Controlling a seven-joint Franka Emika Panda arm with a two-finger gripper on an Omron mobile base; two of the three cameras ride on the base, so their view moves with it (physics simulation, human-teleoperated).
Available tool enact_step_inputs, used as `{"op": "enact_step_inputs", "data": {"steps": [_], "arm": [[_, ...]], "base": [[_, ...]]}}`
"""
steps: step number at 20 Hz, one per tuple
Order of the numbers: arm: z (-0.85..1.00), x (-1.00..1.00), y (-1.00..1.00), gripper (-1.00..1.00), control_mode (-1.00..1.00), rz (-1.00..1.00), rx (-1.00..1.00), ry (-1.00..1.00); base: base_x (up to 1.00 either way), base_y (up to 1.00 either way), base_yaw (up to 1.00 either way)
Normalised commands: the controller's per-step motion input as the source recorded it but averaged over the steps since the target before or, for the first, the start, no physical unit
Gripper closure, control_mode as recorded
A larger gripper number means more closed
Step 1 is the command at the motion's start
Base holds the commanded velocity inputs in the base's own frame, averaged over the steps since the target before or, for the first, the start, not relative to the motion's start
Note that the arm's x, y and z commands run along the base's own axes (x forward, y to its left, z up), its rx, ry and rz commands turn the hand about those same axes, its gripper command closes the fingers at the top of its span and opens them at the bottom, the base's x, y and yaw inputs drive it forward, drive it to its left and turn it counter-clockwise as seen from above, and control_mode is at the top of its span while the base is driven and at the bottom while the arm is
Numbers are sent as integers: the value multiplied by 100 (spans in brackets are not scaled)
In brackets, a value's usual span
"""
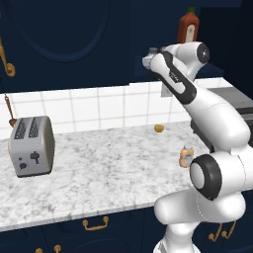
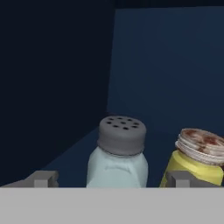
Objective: Put the shaker and condiment bottle from the counter next to their counterparts in the cabinet.
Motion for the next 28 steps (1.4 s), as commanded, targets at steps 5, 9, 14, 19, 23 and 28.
{"op": "enact_step_inputs", "data": {"steps": [5,9,14,19,23,28], "arm": [[0,-39,4,-100,-100,1,-6,-10],[0,-47,0,-100,-100,0,-2,-10],[0,-61,0,-100,-100,-16,0,-17],[0,-55,0,-100,-100,-40,0,-21],[0,-54,0,-100,-100,-48,0,-14],[0,-49,0,-100,-100,-57,2,-6]], "base": [[0,0,0],[0,0,0],[0,0,0],[0,0,0],[0,0,0],[0,0,0]]}}
